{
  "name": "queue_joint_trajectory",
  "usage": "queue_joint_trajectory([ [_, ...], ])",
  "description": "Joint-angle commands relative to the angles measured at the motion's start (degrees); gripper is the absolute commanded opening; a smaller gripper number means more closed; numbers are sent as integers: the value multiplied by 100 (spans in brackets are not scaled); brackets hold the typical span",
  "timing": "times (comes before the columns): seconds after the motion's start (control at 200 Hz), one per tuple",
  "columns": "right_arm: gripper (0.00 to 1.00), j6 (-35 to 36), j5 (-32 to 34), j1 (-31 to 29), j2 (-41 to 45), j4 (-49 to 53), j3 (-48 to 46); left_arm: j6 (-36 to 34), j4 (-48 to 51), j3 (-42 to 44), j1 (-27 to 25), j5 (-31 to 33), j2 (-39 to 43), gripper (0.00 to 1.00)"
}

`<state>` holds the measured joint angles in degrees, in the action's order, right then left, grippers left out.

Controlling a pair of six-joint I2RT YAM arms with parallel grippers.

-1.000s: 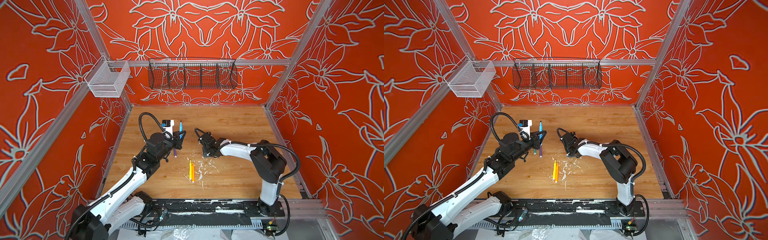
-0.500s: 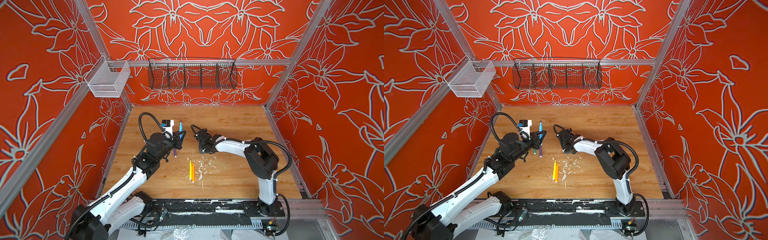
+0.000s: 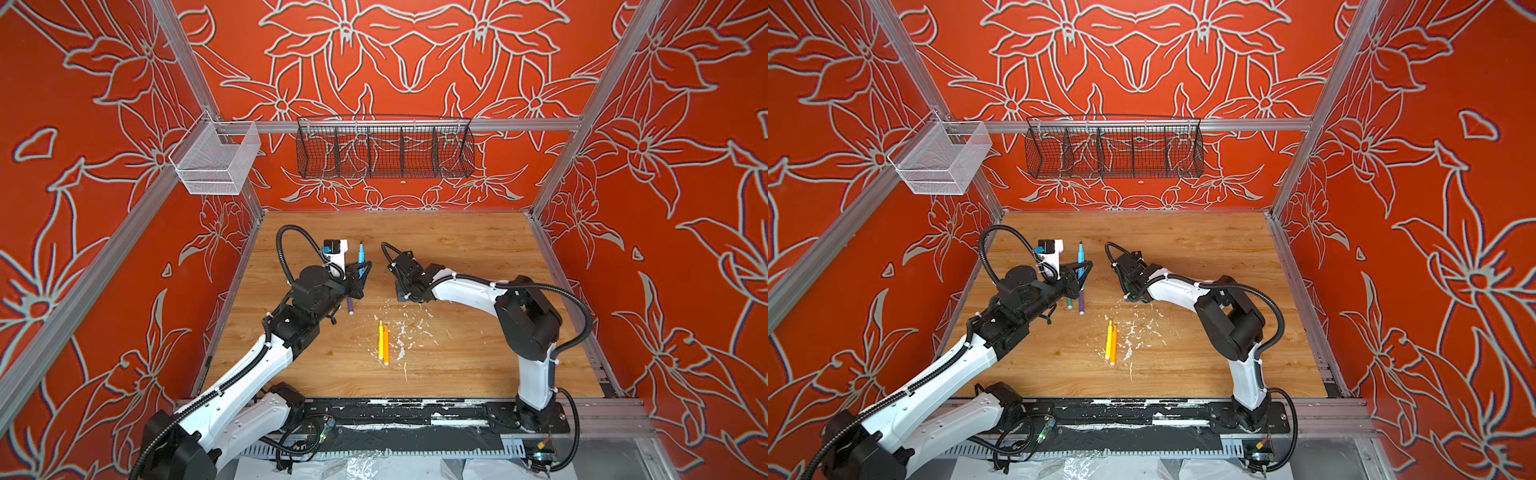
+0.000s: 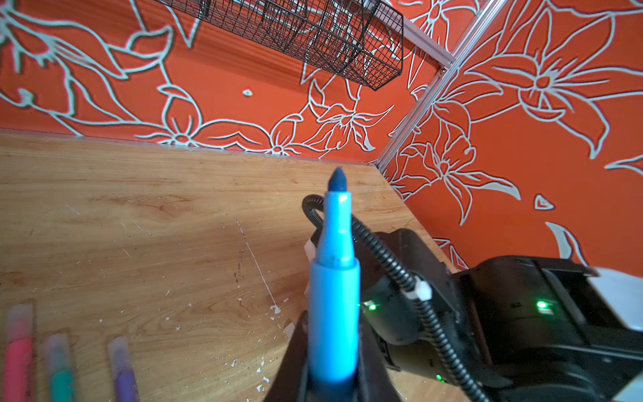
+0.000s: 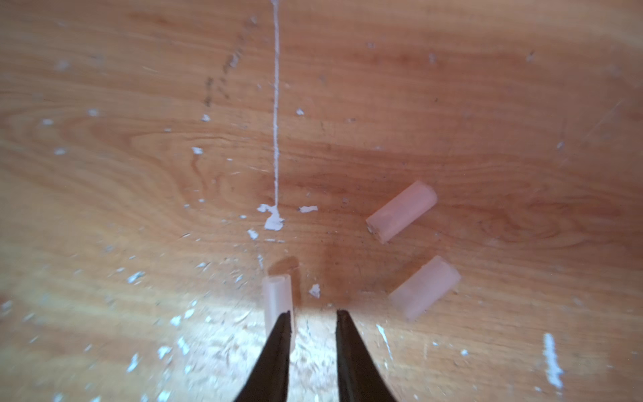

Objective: Insert the pens into the pen caps
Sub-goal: 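Lower the right gripper onto the nearest translucent cap and close on it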

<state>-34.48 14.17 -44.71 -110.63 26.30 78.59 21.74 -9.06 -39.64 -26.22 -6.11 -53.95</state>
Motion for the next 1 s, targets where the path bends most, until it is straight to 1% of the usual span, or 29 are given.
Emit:
queue_joint_trajectory([
  [0.0,31,35,-206,-20,163,23,-43,5,-50,-44,3,-6,96,0],
  [0.25,38,117,-220,-73,-336,403,424,0,-52,-48,3,-4,96,0],
  [0.41,41,182,-283,-92,-598,555,657,-9,-47,-44,2,-3,96,0],
  [0.691,40,196,-156,-141,-815,749,794,-4,-43,-44,3,2,104,0],
  [0.996,34,271,-99,-143,-1154,1058,1051,1,-42,-44,3,-13,104,0],
])
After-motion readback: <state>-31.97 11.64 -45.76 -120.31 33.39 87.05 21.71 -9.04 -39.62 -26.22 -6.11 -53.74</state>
